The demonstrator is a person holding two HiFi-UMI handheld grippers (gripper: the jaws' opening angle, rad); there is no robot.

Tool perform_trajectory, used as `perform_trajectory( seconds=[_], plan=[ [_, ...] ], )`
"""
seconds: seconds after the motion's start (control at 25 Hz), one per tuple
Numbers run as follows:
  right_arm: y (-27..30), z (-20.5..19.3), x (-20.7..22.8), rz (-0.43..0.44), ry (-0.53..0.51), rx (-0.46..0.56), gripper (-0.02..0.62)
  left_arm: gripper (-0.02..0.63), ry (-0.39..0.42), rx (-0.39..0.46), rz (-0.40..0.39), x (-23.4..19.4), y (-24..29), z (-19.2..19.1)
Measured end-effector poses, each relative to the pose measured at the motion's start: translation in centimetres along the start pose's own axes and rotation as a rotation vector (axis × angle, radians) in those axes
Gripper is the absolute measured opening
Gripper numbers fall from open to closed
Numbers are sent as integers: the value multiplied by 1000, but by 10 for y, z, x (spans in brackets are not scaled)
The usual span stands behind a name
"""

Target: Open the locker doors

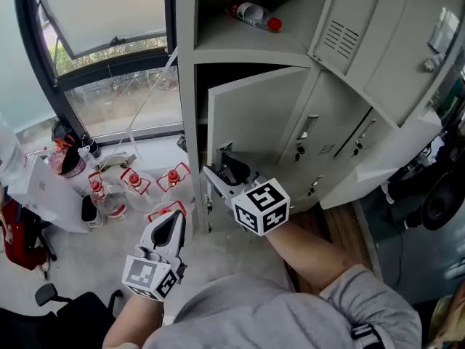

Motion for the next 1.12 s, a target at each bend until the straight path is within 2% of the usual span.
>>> perform_trajectory(
  seconds=[0.32, 0.52, 0.72, 0.88, 1.12],
  plan=[
    [-99, -12, 12, 233, -5, 6, 149, 5, 15, 24, 48, 106, 23, 8],
    [-165, -19, 51, 313, -16, -9, 146, 5, 10, 27, 88, 181, 41, 8],
    [-220, -14, 104, 308, -37, -11, 135, 5, 28, 24, 144, 237, 50, 16],
    [-249, -10, 146, 267, -45, -7, 137, 5, 43, 15, 176, 273, 56, 23],
    [-267, -5, 181, 224, -28, 5, 134, 5, 54, 7, 196, 303, 68, 33]
  ],
)
Point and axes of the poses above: the fingertips, and each gripper's own axes: y forward along the fingers, x to its right, z out of its top, the point moved 5 cm from there along -y, backward along the fingers, and after that the axes turned 13 degrees about y, right-handed, at the moved point
